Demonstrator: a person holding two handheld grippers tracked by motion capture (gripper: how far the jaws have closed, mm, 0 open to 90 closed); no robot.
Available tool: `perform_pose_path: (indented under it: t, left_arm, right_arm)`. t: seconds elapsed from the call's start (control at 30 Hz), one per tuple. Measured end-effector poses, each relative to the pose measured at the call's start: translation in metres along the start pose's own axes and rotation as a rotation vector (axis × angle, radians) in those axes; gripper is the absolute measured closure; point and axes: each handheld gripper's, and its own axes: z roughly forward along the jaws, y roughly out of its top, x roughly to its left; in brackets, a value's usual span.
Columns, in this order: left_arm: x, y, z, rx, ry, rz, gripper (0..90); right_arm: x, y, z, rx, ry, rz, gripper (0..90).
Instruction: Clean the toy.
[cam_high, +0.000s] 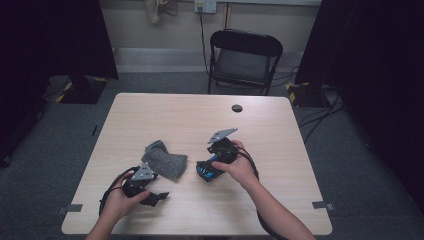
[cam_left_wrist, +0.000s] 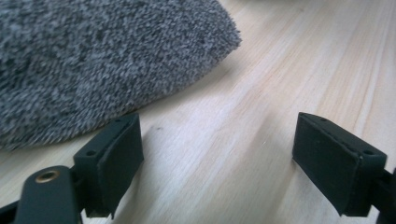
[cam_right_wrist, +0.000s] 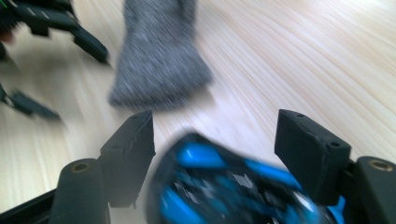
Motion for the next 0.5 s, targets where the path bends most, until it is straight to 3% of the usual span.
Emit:
perform_pose_path:
  t: [0.17,0.37,0.43,0.5]
  left_arm:
    - [0.006,0.004,-0.012,-0.023,0.02,-0.001,16.9]
    - [0.023,0.023,-0.032,-0.092,0.061,0.002,16.8]
    - [0.025,0.026,-0.032,-0.095,0.061,0.013,16.4]
    - [0.03,0.042,-0.026,-0.079,0.061,0.068,16.5]
  right_arm:
    - [-0.013,-0.025,-0.017,0.022,-0.039,0.015,28.0]
    - [-0.024,-0.049,-0.032,0.019,-0.057,0.049,27.8]
    - [-0.026,-0.053,-0.035,0.02,-0.061,0.052,27.8]
    - [-0.028,-0.063,-0.039,0.014,-0.062,0.065,27.7]
